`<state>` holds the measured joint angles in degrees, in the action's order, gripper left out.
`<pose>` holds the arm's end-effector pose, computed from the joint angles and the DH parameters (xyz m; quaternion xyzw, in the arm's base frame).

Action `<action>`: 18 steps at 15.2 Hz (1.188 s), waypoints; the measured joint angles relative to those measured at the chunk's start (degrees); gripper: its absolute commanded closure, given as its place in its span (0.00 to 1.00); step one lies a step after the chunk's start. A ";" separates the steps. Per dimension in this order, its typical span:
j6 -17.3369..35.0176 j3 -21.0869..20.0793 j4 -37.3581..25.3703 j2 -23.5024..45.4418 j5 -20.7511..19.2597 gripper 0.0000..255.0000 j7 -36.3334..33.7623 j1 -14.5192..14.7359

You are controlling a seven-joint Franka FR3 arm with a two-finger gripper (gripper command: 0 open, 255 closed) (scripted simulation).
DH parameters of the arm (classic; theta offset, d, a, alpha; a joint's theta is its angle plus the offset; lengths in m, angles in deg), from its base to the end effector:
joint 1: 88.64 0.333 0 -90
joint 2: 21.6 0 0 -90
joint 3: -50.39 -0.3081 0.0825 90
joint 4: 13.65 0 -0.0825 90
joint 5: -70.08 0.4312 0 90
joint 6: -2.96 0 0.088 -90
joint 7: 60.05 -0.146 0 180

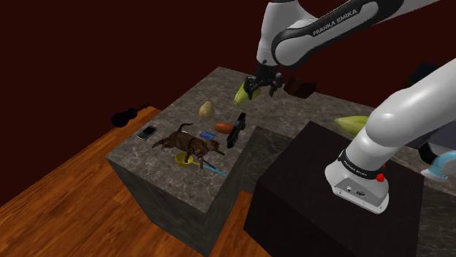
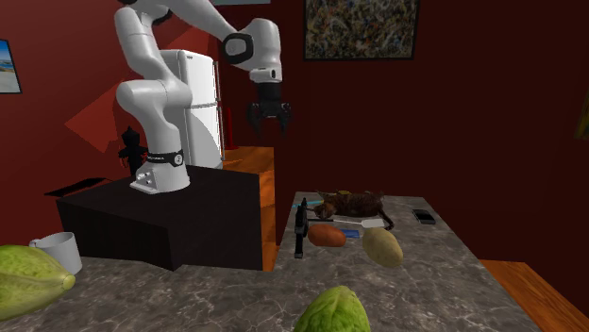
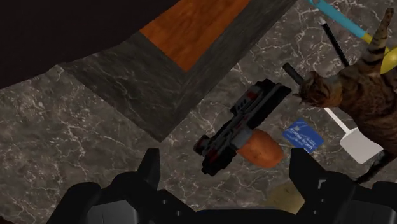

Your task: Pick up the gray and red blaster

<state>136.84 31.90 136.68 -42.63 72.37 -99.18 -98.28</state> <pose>0.4475 0.0578 0.2946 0.9581 -0.2817 0.0461 0.0260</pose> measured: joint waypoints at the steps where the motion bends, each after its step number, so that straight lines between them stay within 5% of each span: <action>1: 2.00 -1.07 -0.20 2.31 -0.84 0.00 -3.05 -0.96; 5: 8.69 -5.15 -2.58 12.39 -6.62 0.00 -17.50 -4.73; 9: 13.82 -6.18 -6.98 24.23 -17.33 0.00 -34.82 -7.00; 14: 17.18 -0.72 -13.99 37.42 -29.00 0.00 -53.76 -4.32; 18: 18.80 4.29 -19.79 45.97 -33.18 0.00 -64.74 -0.81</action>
<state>155.63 36.19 116.89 3.34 39.19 -163.92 -99.09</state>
